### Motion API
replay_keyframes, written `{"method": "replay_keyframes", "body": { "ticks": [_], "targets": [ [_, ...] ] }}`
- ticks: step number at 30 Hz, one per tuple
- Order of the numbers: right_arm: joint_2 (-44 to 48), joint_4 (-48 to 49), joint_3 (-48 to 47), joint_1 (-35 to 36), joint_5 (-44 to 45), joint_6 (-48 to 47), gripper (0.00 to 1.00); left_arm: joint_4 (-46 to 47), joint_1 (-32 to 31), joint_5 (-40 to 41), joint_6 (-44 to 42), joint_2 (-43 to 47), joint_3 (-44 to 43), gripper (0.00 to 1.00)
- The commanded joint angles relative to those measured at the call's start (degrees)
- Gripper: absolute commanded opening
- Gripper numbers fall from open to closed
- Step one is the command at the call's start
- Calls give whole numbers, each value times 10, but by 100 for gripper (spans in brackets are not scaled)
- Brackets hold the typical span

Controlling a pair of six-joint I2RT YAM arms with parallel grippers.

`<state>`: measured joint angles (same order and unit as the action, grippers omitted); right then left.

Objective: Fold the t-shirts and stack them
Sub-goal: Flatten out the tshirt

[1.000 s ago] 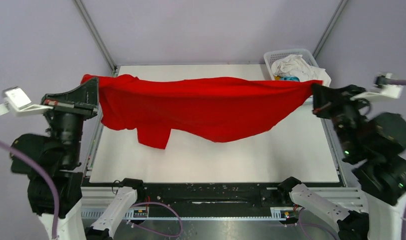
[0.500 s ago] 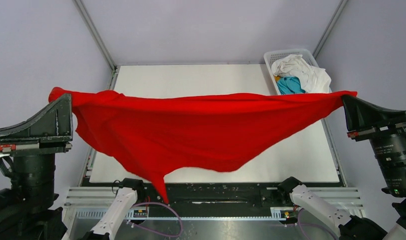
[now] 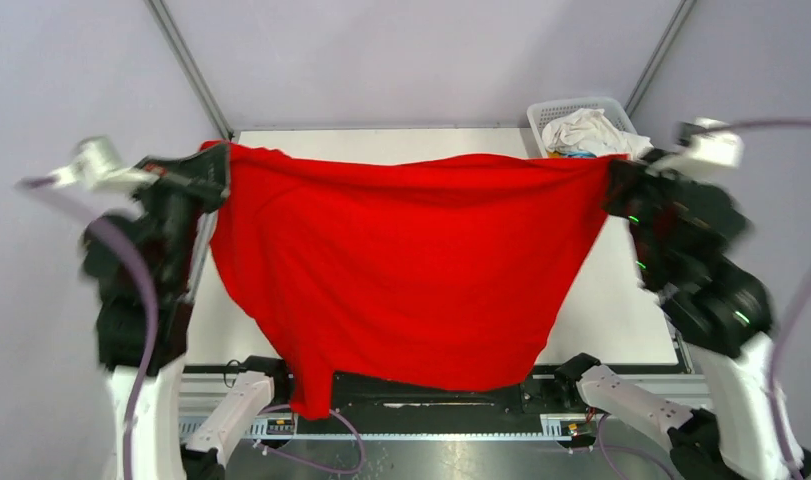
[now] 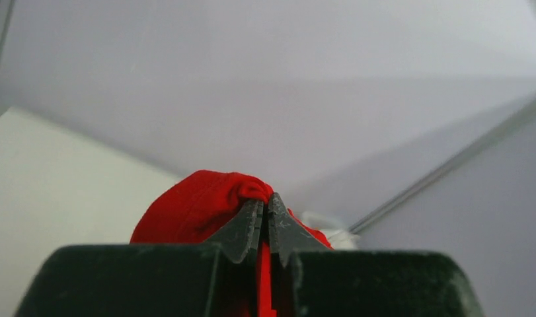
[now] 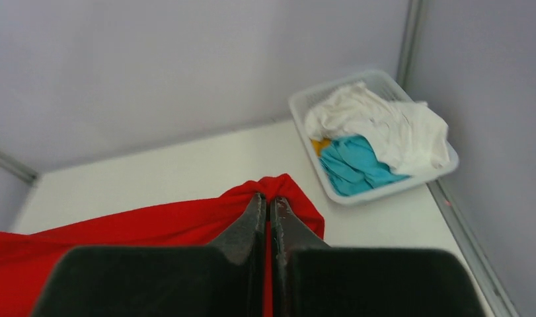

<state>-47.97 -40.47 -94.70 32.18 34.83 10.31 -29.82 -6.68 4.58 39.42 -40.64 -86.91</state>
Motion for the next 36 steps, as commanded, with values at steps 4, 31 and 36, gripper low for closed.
{"method": "replay_keyframes", "body": {
  "ticks": [4,31,36],
  "targets": [
    [-214,124,129,-106,-42,21,0,44,1,136,5,-268,103,0],
    [-395,224,288,-163,-403,141,100,36,-48,-7,0,-539,141,99],
    [-366,232,395,-123,-415,163,99,51,-61,-16,20,-513,238,99]
  ]
}}
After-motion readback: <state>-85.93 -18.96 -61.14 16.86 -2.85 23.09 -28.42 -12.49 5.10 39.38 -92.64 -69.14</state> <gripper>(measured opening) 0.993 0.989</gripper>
